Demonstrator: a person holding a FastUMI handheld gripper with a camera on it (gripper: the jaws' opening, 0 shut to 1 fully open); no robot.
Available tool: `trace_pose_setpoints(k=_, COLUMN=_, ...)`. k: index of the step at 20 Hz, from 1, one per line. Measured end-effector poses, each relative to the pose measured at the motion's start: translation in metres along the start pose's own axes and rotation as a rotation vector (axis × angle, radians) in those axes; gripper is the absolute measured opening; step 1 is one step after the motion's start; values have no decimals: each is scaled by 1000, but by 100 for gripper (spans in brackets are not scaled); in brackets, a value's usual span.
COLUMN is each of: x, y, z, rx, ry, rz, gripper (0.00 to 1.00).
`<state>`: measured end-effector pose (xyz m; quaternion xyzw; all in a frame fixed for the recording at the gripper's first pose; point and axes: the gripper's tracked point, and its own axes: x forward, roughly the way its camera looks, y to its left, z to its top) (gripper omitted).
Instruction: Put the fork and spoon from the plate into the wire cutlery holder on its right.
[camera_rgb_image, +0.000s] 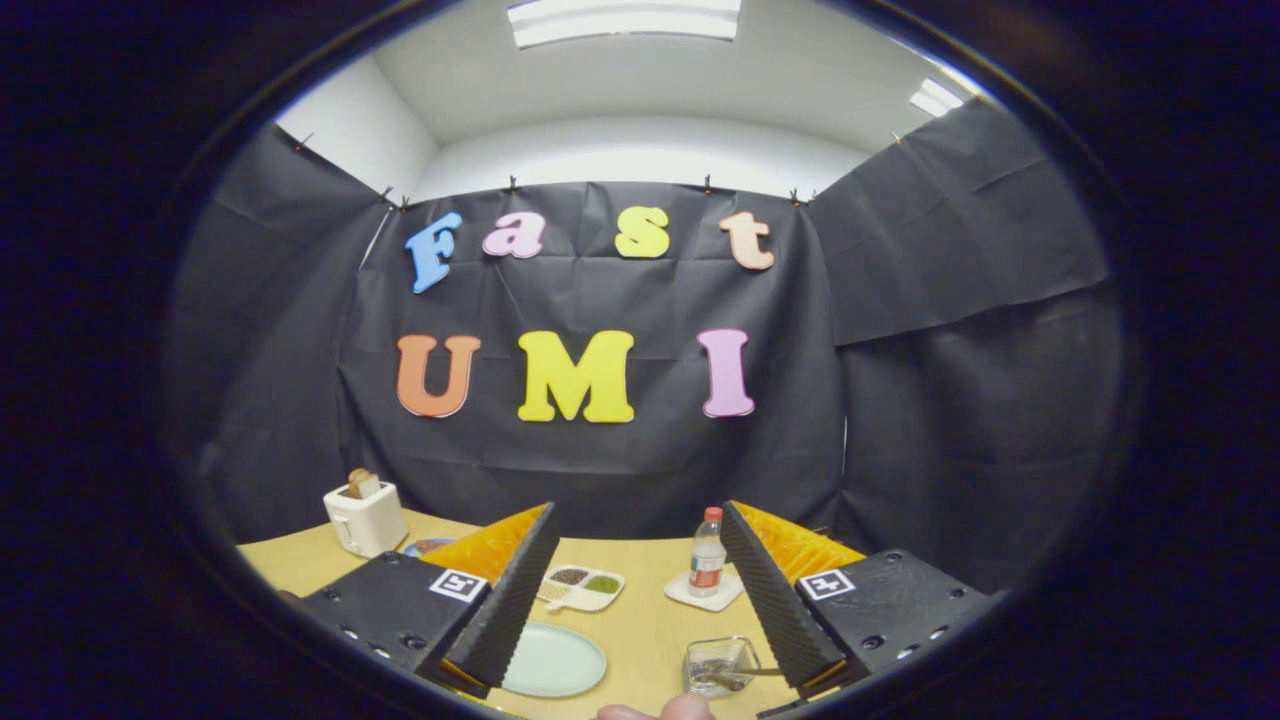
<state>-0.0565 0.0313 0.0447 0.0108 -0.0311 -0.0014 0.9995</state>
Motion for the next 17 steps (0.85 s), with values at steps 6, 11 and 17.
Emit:
trace_pose_setpoints(k=6, x=2, y=-10, z=-11, rx=-34, ry=13, rz=-10, gripper=97)
trace_pose_setpoints(k=11, x=3, y=-5, z=-10, rx=-33, ry=10, rz=-3, gripper=97)
trace_pose_setpoints(k=17, x=5, y=-3, z=-13, rx=-19, ry=27, rz=6, gripper=97)
